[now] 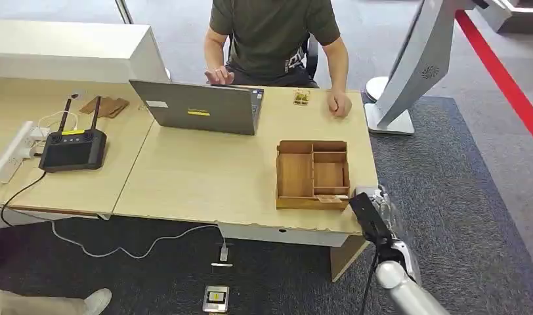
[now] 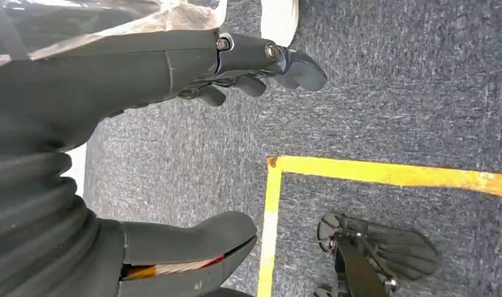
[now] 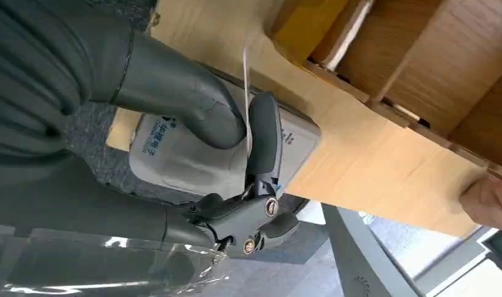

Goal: Pass the card to the sensor for recognition and then transmit it.

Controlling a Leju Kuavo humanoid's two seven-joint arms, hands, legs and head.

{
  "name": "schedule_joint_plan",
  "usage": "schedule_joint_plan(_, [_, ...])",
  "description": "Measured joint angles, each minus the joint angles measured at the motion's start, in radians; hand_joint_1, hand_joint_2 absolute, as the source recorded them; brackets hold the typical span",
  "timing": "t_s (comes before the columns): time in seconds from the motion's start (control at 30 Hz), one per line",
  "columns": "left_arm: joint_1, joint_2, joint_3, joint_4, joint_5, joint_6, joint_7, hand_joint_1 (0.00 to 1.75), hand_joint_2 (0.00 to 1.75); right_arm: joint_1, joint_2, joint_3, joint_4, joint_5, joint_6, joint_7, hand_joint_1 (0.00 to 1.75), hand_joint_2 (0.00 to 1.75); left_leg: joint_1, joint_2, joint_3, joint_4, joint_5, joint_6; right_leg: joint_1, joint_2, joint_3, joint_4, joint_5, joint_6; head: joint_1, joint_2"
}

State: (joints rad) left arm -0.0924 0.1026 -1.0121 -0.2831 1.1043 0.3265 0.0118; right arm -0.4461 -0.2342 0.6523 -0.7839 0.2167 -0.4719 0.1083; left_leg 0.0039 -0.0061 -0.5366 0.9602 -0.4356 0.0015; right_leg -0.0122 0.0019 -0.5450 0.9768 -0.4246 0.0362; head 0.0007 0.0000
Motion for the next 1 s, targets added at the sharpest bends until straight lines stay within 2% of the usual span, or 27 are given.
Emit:
schedule_joint_plan(0.33, [0.000,0.002,0.000,-0.002,0.018,0.005,0.000,0.00,1.75,0.005,-0.031,0.032,-0.041,-0.013,-0.033,0.051,1.75,1.75,0.000,0.000,0.000,0.000,0.000,0.000,0.000,0.000,0.000,0.000,0.000,0.000,0.000,0.000])
schedule_joint_plan(0.53, [0.000,0.003,-0.003,-0.002,0.030,0.005,-0.002,0.00,1.75,0.004,-0.076,0.044,-0.170,0.052,-0.068,0.105,1.75,1.75,0.000,0.000,0.000,0.000,0.000,0.000,0.000,0.000,0.000,0.000,0.000,0.000,0.000,0.000])
schedule_joint_plan(0.7, [0.000,0.006,-0.013,-0.002,0.039,0.002,-0.010,0.00,1.75,-0.006,-0.112,0.040,-0.323,0.182,-0.069,0.165,1.75,1.75,0.000,0.001,0.000,0.000,0.000,0.000,0.000,0.000,0.000,0.000,0.000,0.000,0.000,0.000])
schedule_joint_plan(0.83, [-0.001,0.006,-0.020,-0.002,0.035,-0.004,-0.013,0.00,1.75,-0.024,-0.122,0.017,-0.430,0.254,-0.034,0.187,1.75,1.75,0.000,0.000,0.001,0.000,0.000,0.000,0.000,0.000,0.001,0.000,0.000,0.000,0.000,0.000])
schedule_joint_plan(1.0, [-0.009,0.006,-0.039,-0.002,0.016,-0.012,-0.008,0.00,1.75,-0.059,-0.121,-0.005,-0.533,0.210,0.061,0.169,1.75,1.75,0.000,0.000,0.001,0.000,0.000,0.000,0.000,0.000,0.001,0.000,0.000,0.000,0.000,0.000])
